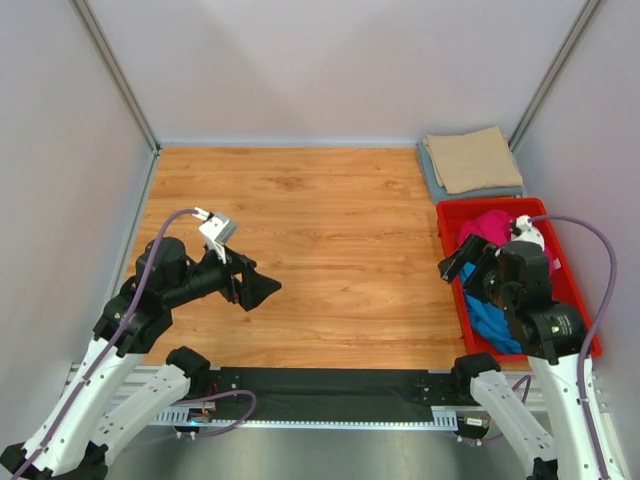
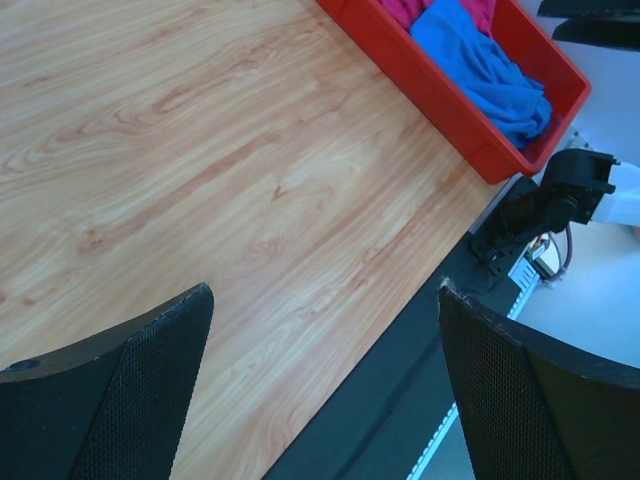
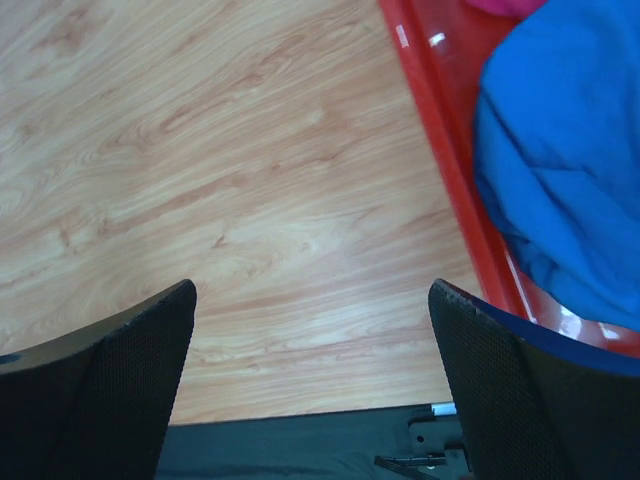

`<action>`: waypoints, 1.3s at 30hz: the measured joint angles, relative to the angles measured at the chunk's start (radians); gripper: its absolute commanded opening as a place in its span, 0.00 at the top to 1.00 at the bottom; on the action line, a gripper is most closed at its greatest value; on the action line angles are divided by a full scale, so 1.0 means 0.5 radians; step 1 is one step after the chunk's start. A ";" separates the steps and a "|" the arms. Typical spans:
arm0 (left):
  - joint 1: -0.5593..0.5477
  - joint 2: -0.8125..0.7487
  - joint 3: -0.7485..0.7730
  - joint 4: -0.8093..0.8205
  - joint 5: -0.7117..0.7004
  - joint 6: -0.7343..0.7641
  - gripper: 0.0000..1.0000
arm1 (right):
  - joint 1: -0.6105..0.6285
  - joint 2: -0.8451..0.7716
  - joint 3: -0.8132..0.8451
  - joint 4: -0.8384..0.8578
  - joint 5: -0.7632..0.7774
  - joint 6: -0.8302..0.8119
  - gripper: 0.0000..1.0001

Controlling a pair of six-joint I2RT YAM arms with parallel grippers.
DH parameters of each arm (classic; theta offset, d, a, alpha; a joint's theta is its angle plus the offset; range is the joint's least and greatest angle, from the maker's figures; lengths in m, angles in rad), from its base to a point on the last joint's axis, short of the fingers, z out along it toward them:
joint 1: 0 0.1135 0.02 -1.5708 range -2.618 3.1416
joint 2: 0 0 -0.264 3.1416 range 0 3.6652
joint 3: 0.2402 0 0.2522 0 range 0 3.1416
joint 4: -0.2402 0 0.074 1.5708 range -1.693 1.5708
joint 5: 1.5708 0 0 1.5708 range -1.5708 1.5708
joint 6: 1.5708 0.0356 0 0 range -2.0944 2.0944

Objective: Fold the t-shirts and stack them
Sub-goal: Grab the tshirt from the pile

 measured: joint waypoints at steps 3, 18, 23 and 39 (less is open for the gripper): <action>0.000 -0.001 -0.001 -0.012 -0.016 0.001 0.01 | 0.000 0.109 0.123 -0.048 0.266 0.066 0.02; 0.000 -0.098 -0.209 -0.137 -0.245 0.008 0.02 | -0.736 0.681 -0.127 0.170 0.800 -0.026 0.04; 0.000 -0.108 -0.210 -0.137 -0.281 0.008 0.02 | -1.223 0.927 -0.221 0.273 0.602 -0.082 0.04; 0.000 -0.101 -0.211 -0.150 -0.356 0.008 0.03 | -1.482 1.112 -0.523 0.479 0.234 0.101 0.68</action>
